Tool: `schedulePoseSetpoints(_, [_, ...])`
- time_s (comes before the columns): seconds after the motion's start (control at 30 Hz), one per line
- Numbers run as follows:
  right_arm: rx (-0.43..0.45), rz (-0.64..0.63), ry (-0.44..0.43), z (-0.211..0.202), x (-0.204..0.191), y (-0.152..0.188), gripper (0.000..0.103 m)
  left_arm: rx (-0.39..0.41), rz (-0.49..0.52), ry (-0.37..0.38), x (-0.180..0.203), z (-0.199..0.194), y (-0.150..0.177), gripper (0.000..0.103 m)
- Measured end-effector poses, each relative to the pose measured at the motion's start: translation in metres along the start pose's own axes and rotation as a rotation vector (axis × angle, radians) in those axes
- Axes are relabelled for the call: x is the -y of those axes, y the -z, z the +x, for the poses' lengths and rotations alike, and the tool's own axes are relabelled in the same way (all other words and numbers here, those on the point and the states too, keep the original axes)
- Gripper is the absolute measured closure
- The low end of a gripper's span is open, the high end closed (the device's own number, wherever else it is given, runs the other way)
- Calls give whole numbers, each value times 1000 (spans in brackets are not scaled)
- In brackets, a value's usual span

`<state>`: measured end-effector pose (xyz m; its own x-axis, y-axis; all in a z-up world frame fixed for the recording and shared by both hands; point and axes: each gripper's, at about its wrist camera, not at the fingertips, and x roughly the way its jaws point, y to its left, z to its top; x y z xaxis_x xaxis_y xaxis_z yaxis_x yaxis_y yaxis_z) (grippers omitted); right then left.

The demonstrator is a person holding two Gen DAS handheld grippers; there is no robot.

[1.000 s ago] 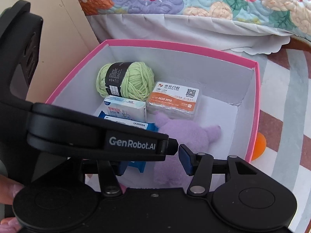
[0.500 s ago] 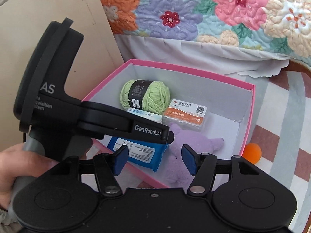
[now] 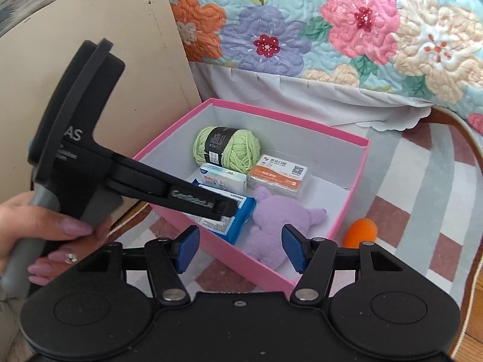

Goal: Organize objects
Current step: 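Open the left tool to release the purple plush in the box, then withdraw the left tool from the pink box toward the orange sponge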

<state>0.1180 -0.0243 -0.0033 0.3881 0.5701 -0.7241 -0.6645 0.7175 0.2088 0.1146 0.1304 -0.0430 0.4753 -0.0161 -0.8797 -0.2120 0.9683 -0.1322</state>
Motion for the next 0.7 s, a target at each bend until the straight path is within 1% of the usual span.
schedulePoseSetpoints(0.1, [-1,-17,1,-11,-2,-1,38,-24,9,-18,4,-11,4,46])
schedulePoseSetpoints(0.2, [-16,-23,4,-20,-7,-2,38,-18,23,-21,10,-27,8,42])
schedulePoseSetpoints(0.37, [-19,-21,-12,-41,-13,-1,38,-18,28,14,18,-56,12,42])
schedulePoseSetpoints(0.47, [-16,-28,-19,-52,-16,1,38,-8,36,7,23,-71,16,40])
schedulePoseSetpoints(0.57, [-15,-36,-21,-63,-17,3,34,-18,35,9,27,-83,20,40])
schedulePoseSetpoints(0.6, [-17,-43,-18,-66,-18,4,31,-22,40,9,28,-86,22,38])
schedulePoseSetpoints(0.63, [-20,-50,-13,-69,-19,5,30,-25,45,7,29,-88,25,32])
schedulePoseSetpoints(0.7, [-23,-59,0,-73,-20,9,28,-19,24,4,29,-92,30,30])
